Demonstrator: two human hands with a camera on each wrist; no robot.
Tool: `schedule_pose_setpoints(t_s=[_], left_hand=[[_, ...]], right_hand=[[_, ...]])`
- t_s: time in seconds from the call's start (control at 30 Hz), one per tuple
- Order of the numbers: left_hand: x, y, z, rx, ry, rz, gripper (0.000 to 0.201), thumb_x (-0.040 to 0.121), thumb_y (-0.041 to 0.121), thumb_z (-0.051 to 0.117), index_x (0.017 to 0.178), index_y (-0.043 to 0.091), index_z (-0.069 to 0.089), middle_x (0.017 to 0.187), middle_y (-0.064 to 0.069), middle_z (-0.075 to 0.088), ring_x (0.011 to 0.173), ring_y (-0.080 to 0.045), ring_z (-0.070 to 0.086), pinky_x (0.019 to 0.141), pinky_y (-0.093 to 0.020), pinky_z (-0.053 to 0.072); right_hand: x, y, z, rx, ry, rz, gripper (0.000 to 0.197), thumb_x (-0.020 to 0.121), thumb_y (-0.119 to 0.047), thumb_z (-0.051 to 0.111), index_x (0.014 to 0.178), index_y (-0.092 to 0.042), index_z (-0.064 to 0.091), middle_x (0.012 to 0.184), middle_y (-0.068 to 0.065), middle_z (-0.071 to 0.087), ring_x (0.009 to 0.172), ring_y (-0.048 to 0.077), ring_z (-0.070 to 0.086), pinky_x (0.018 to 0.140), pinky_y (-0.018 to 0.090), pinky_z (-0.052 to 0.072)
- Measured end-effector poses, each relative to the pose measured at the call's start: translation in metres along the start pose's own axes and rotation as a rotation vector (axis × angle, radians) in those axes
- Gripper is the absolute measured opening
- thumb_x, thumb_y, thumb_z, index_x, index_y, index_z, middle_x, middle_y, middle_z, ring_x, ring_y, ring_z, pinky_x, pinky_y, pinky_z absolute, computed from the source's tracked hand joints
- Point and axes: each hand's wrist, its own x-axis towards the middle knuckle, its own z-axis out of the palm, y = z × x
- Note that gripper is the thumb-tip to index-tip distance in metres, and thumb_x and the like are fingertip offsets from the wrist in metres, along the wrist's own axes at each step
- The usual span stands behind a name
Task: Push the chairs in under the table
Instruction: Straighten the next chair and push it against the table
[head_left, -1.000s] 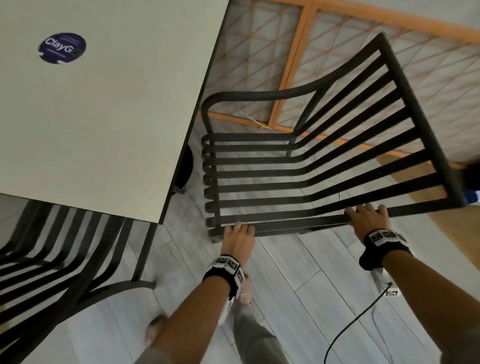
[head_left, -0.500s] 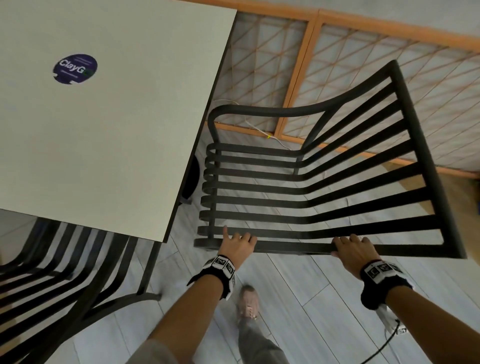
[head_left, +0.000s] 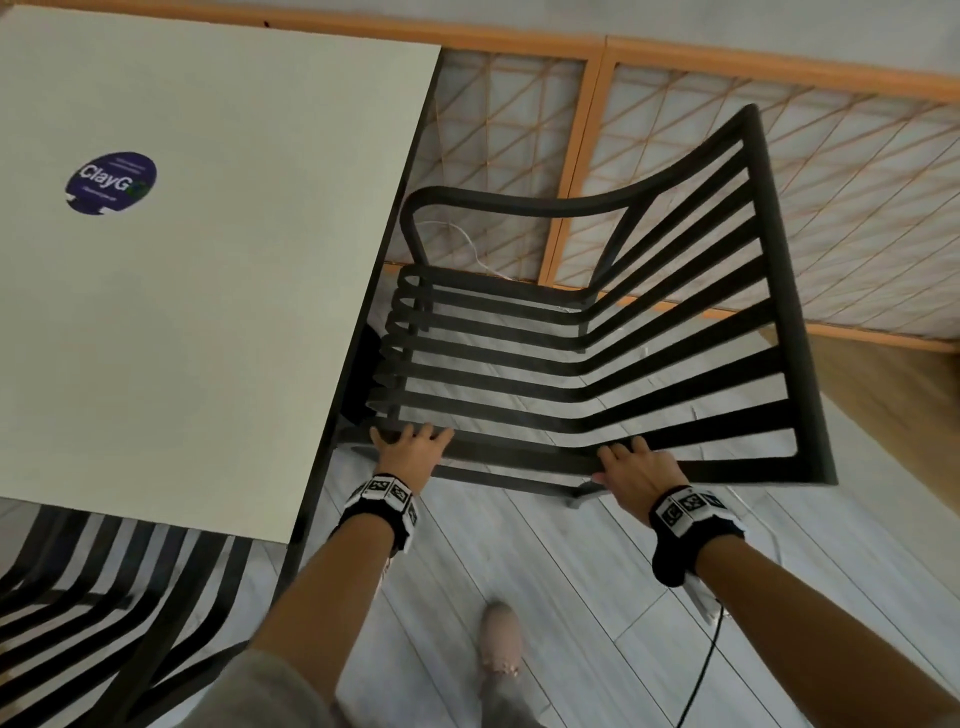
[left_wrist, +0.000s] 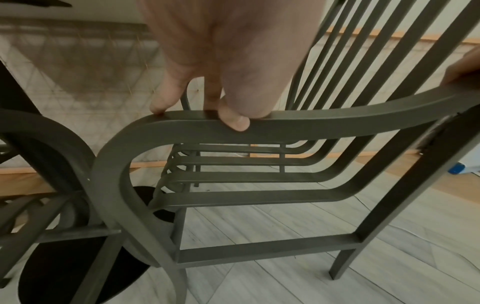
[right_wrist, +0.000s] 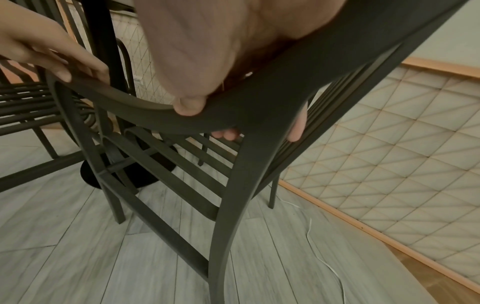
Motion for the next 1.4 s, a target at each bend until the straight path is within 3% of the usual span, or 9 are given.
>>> schedule_pose_setpoints(t_s=[0.53, 0.7, 0.83, 0.97, 1.2, 1.27, 1.33, 1.37, 1.4], left_hand=[[-0.011, -0.008, 0.013, -0.082, 0.018, 0.0, 0.067, 0.089, -0.008, 0.048, 0.143, 0.028, 0.031, 0.149, -0.009, 0.033, 0.138, -0.035, 0.025, 0.105, -0.079, 0.014], [-0.008, -0.01, 0.013, -0.179, 0.021, -0.028, 0.061, 0.088, -0.005, 0.051, 0.139, 0.025, 0.037, 0.146, -0.009, 0.037, 0.136, -0.034, 0.029, 0.105, -0.078, 0.013], [-0.029, -0.014, 0.031, -0.175, 0.131, 0.005, 0.071, 0.081, -0.004, 0.061, 0.141, 0.021, 0.032, 0.15, -0.005, 0.033, 0.14, -0.03, 0.025, 0.106, -0.07, 0.026], [-0.092, -0.022, 0.064, -0.325, 0.158, 0.068, 0.078, 0.082, -0.012, 0.048, 0.148, 0.022, 0.021, 0.158, -0.004, 0.024, 0.144, -0.024, 0.023, 0.117, -0.048, 0.026], [-0.278, -0.119, 0.152, -0.471, -0.121, 0.008, 0.07, 0.088, -0.005, 0.041, 0.148, 0.022, 0.016, 0.159, -0.001, 0.018, 0.144, -0.019, 0.022, 0.116, -0.038, 0.027], [-0.331, -0.163, 0.178, -0.453, -0.044, 0.011, 0.062, 0.09, 0.009, 0.049, 0.145, 0.022, 0.024, 0.152, 0.005, 0.032, 0.138, -0.013, 0.034, 0.11, -0.033, 0.036], [-0.383, -0.213, 0.2, -0.511, -0.005, -0.027, 0.04, 0.089, 0.032, 0.054, 0.127, 0.026, 0.042, 0.13, 0.008, 0.059, 0.116, -0.006, 0.059, 0.093, -0.021, 0.049], [-0.406, -0.24, 0.207, -0.454, -0.058, -0.057, 0.028, 0.093, 0.036, 0.045, 0.121, 0.028, 0.043, 0.126, 0.004, 0.063, 0.114, -0.01, 0.062, 0.093, -0.022, 0.05], [-0.426, -0.265, 0.215, -0.397, -0.124, -0.11, 0.028, 0.096, 0.033, 0.039, 0.122, 0.023, 0.043, 0.135, -0.003, 0.057, 0.124, -0.017, 0.055, 0.101, -0.029, 0.046]], right_hand=[[-0.009, -0.008, 0.012, 0.05, 0.005, -0.011, 0.035, 0.097, -0.039, 0.042, 0.123, -0.016, 0.044, 0.115, 0.005, 0.06, 0.101, 0.026, 0.052, 0.066, 0.032, 0.046], [-0.007, -0.013, 0.006, 0.054, 0.003, 0.058, 0.04, 0.097, -0.045, 0.036, 0.125, -0.017, 0.043, 0.121, 0.004, 0.059, 0.107, 0.026, 0.052, 0.076, 0.036, 0.049], [-0.015, -0.026, -0.003, 0.054, 0.042, 0.129, 0.042, 0.096, -0.044, 0.039, 0.13, -0.021, 0.043, 0.132, 0.003, 0.054, 0.12, 0.027, 0.048, 0.097, 0.044, 0.041], [-0.026, -0.074, -0.015, 0.057, 0.081, 0.032, 0.054, 0.09, -0.033, 0.054, 0.139, -0.025, 0.034, 0.146, 0.005, 0.04, 0.133, 0.026, 0.038, 0.109, 0.046, 0.034], [-0.034, -0.238, -0.054, 0.245, -0.007, -0.048, 0.051, 0.09, -0.013, 0.048, 0.139, -0.023, 0.034, 0.145, 0.008, 0.037, 0.129, 0.027, 0.042, 0.106, 0.044, 0.037], [-0.036, -0.295, -0.064, 0.298, -0.036, -0.066, 0.051, 0.091, -0.013, 0.048, 0.139, -0.022, 0.034, 0.144, 0.009, 0.038, 0.127, 0.029, 0.045, 0.105, 0.043, 0.039], [-0.037, -0.35, -0.072, 0.336, -0.04, -0.113, 0.054, 0.091, -0.011, 0.048, 0.141, -0.022, 0.032, 0.145, 0.009, 0.037, 0.127, 0.03, 0.046, 0.104, 0.044, 0.041], [-0.037, -0.377, -0.076, 0.35, -0.035, -0.142, 0.055, 0.09, -0.01, 0.048, 0.141, -0.022, 0.031, 0.145, 0.01, 0.037, 0.127, 0.03, 0.045, 0.104, 0.044, 0.041], [-0.037, -0.401, -0.08, 0.364, -0.028, -0.169, 0.057, 0.089, -0.009, 0.048, 0.141, -0.022, 0.029, 0.145, 0.01, 0.037, 0.127, 0.03, 0.045, 0.103, 0.044, 0.041]])
